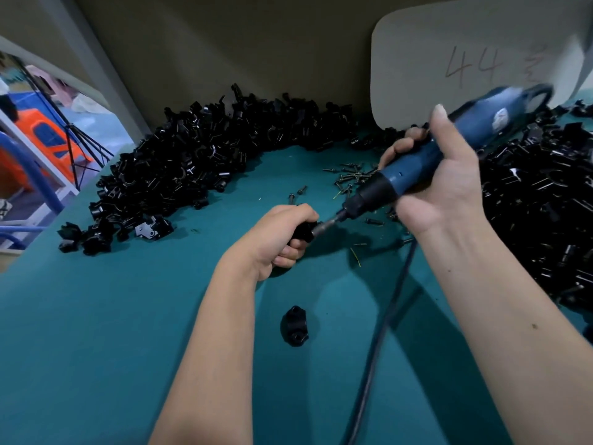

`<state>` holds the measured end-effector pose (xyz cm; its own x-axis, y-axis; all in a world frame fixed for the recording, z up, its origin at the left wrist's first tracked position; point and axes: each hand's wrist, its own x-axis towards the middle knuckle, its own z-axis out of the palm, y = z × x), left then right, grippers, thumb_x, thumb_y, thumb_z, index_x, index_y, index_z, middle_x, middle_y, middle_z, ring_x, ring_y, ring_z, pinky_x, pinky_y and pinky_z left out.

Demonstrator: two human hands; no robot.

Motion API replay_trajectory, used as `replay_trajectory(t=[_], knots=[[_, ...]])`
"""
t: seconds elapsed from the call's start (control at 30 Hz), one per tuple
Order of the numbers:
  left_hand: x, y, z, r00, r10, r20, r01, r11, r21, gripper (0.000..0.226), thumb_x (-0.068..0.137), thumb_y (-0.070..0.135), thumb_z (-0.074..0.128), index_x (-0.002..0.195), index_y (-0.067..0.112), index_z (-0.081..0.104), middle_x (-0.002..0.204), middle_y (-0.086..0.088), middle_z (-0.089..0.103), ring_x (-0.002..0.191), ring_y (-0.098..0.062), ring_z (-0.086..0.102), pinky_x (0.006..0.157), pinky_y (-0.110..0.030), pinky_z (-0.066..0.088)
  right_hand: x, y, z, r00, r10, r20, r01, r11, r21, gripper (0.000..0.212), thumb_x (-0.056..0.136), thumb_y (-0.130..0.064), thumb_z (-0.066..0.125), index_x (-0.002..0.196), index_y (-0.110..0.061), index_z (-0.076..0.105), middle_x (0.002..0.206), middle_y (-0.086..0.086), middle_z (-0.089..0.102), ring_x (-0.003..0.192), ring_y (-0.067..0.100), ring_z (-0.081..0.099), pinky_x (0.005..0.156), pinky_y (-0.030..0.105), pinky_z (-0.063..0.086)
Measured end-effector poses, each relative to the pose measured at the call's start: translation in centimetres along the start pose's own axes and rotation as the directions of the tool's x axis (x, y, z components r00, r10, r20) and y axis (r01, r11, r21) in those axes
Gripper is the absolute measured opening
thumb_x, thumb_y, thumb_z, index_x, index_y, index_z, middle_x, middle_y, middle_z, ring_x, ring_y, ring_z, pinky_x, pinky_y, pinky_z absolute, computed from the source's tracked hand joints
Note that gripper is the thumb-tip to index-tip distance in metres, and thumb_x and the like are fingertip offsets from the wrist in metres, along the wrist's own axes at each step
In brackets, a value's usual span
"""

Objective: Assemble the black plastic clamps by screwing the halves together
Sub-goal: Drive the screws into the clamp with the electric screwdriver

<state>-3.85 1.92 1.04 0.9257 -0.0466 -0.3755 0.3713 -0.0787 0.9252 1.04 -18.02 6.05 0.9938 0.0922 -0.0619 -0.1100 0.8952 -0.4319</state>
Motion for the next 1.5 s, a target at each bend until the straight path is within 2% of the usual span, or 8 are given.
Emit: replay_trajectory(t=[0.13,0.23,0.3,0.4,0.7,1.0,1.2,1.5], knots=[[0.08,0.14,0.36,1.0,0.007,0.005,-0.007,0.994,0.106,0.02,0.075,0.035,0.059,0.075,0.022,0.043,0.054,0.003,0.035,0.04,-0.01,0.022,0.038,-0.014,0.016,-0.54,-0.15,0.92,0.986,-0.165,0.008,0.164,0.977,-0.138,0.029,0.092,-0.03,0.076,0.087,-0.019,0.049,0.067,-0.004,0.049,0.051,0.009,0.045,0.054,0.026,0.045],[0.17,0.1,0.48,1.0,0.014,-0.017,-0.011,0.987,0.159,0.02,0.072,0.036,0.059,0.064,0.028,0.042,0.053,0.004,0.034,0.041,-0.011,0.02,0.041,-0.013,0.016,-0.59,-0.32,1.06,0.972,-0.235,-0.019,0.228,0.955,-0.192,0.034,0.094,-0.029,0.073,0.099,-0.017,0.041,0.066,-0.002,0.046,0.052,0.012,0.042,0.053,0.027,0.042],[0.23,0.05,0.48,1.0,0.011,-0.028,-0.006,0.986,0.164,0.024,0.071,0.036,0.058,0.056,0.027,0.042,0.051,0.005,0.033,0.041,-0.011,0.019,0.041,-0.012,0.015,-0.55,-0.47,0.87,0.967,-0.253,-0.024,0.243,0.947,-0.213,0.03,0.096,-0.025,0.068,0.099,-0.016,0.039,0.064,-0.002,0.044,0.051,0.013,0.04,0.053,0.027,0.041],[0.19,0.05,0.6,0.999,0.023,-0.027,-0.017,0.982,0.187,0.023,0.071,0.035,0.058,0.056,0.027,0.042,0.051,0.005,0.032,0.041,-0.011,0.019,0.042,-0.012,0.016,-0.6,-0.5,0.75,0.969,-0.246,-0.015,0.238,0.951,-0.2,0.024,0.096,-0.023,0.064,0.087,-0.019,0.042,0.063,-0.003,0.042,0.05,0.013,0.039,0.052,0.026,0.04],[-0.06,-0.04,0.52,0.998,0.054,0.014,-0.055,0.979,0.194,0.022,0.074,0.035,0.058,0.063,0.027,0.041,0.052,0.008,0.03,0.042,-0.011,0.018,0.042,-0.014,0.015,-0.49,-0.22,0.46,0.974,-0.226,-0.03,0.218,0.962,-0.166,0.026,0.094,-0.012,0.054,0.073,-0.019,0.041,0.061,-0.004,0.037,0.048,0.012,0.035,0.05,0.026,0.037],[-0.01,-0.08,0.59,0.999,0.042,0.016,-0.044,0.982,0.186,0.022,0.073,0.036,0.059,0.066,0.026,0.041,0.051,0.008,0.029,0.042,-0.01,0.018,0.041,-0.013,0.015,-0.42,0.06,0.27,0.976,-0.215,-0.045,0.206,0.966,-0.153,0.024,0.094,-0.012,0.053,0.074,-0.019,0.04,0.06,-0.004,0.037,0.048,0.012,0.034,0.05,0.026,0.037],[-0.01,-0.08,0.55,0.999,0.04,0.014,-0.042,0.983,0.178,0.024,0.073,0.037,0.059,0.06,0.026,0.042,0.052,0.007,0.03,0.041,-0.01,0.018,0.041,-0.013,0.016,-0.5,0.15,0.39,0.976,-0.213,-0.045,0.205,0.968,-0.145,0.026,0.094,-0.011,0.052,0.073,-0.019,0.039,0.06,-0.004,0.036,0.048,0.012,0.034,0.05,0.026,0.036],[0.09,-0.48,0.08,0.999,0.045,0.023,-0.047,0.994,0.097,0.029,0.088,0.039,0.064,0.072,0.026,0.043,0.054,0.005,0.035,0.041,-0.008,0.022,0.038,-0.013,0.016,-0.6,0.39,0.36,0.972,-0.228,-0.055,0.219,0.966,-0.136,0.027,0.094,-0.011,0.052,0.072,-0.019,0.039,0.06,-0.003,0.037,0.048,0.013,0.035,0.05,0.026,0.037]])
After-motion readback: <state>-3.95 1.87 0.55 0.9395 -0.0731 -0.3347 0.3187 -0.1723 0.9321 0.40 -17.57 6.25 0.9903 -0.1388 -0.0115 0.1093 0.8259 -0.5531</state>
